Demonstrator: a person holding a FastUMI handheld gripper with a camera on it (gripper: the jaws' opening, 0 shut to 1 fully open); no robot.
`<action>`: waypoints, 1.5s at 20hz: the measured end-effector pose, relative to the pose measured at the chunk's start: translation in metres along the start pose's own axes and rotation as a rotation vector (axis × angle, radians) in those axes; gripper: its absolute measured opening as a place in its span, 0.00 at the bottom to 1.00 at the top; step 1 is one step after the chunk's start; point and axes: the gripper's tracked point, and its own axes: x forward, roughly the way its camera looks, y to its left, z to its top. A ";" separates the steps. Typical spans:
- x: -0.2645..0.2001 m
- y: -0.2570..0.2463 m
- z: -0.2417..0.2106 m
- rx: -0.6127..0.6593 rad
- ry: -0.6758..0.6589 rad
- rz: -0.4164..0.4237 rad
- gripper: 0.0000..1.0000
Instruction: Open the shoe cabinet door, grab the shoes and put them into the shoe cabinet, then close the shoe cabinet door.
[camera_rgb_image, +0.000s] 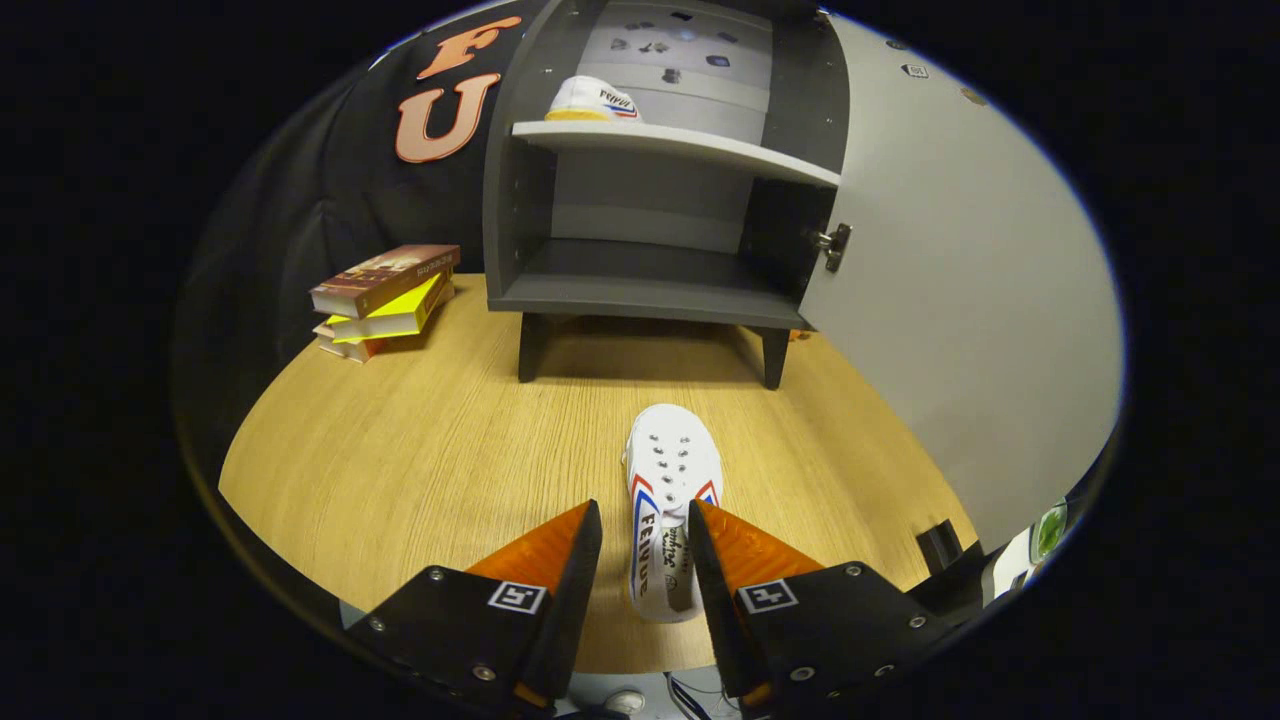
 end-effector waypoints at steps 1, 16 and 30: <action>0.007 0.004 -0.006 0.002 0.021 0.007 0.56; 0.057 0.000 -0.040 0.088 0.158 0.031 0.11; -0.018 -0.035 0.035 0.060 0.067 0.075 0.00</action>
